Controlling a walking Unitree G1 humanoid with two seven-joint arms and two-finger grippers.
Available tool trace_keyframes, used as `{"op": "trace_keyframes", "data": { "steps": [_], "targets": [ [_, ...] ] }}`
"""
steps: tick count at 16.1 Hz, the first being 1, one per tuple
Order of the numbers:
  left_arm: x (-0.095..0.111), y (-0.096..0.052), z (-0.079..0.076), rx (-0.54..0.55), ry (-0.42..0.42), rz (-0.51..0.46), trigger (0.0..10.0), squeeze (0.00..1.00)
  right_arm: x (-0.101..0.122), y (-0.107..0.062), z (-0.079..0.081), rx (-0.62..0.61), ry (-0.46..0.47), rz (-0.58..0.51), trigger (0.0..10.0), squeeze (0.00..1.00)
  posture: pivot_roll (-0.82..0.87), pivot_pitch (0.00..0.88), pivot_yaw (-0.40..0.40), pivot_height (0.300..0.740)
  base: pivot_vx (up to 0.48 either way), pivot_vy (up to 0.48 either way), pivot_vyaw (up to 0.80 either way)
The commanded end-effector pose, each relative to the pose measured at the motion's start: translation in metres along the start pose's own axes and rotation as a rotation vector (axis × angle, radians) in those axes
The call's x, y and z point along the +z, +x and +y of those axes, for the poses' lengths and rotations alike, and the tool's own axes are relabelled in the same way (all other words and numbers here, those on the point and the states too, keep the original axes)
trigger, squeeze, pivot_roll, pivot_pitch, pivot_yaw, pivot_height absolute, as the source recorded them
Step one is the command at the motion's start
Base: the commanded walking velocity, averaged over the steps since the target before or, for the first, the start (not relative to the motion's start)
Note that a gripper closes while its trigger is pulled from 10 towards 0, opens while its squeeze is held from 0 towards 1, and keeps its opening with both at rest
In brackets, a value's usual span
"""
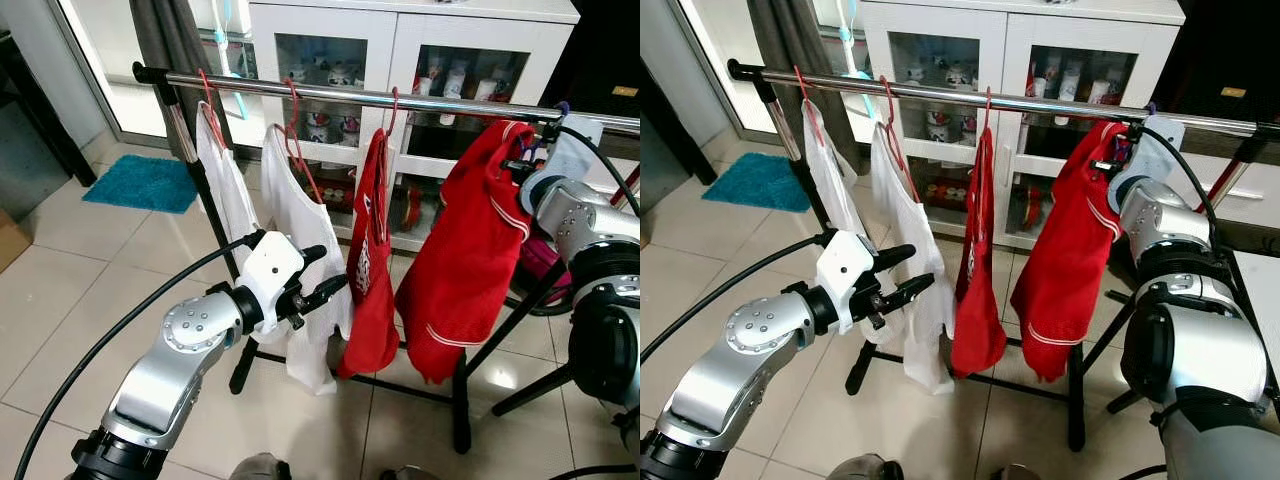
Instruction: Hang hanger
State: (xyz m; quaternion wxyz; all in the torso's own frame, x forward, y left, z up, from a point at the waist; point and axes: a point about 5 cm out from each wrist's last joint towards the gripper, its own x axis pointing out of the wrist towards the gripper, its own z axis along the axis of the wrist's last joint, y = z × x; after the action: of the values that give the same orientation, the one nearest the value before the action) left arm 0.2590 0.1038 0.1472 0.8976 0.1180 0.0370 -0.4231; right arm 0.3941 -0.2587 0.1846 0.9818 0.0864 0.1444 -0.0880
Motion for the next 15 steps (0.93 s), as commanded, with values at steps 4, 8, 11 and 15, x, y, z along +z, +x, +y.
{"op": "trace_keyframes", "data": {
  "steps": [4, 8, 11, 15],
  "targets": [
    [0.0, 0.001, -0.001, -0.019, 0.023, 0.009, 10.0, 0.0, -0.005, 0.001, 0.001, 0.016, 0.002, 0.029, 0.0, 0.0, 0.03, 0.026, 0.027, 0.74, 0.0, 0.0, 0.0],
    [0.0, 0.003, 0.009, 0.106, 0.013, 0.009, 10.0, 0.0, 0.022, -0.003, 0.001, 0.066, 0.016, -0.139, 0.0, 0.0, 0.04, 0.029, 0.021, 0.74, 0.0, 0.0, 0.0],
    [-0.002, 0.004, 0.011, 0.187, -0.054, -0.011, 10.0, 0.0, 0.028, -0.009, -0.001, 0.118, -0.013, -0.203, 0.0, 0.0, 0.04, 0.04, 0.02, 0.74, 0.0, 0.0, 0.0],
    [-0.004, 0.006, 0.002, 0.201, -0.079, -0.013, 10.0, 0.0, 0.016, -0.033, 0.002, 0.166, -0.14, -0.28, 0.0, 0.0, 0.02, 0.066, 0.025, 0.74, 0.0, 0.0, 0.0]
  ]
}}
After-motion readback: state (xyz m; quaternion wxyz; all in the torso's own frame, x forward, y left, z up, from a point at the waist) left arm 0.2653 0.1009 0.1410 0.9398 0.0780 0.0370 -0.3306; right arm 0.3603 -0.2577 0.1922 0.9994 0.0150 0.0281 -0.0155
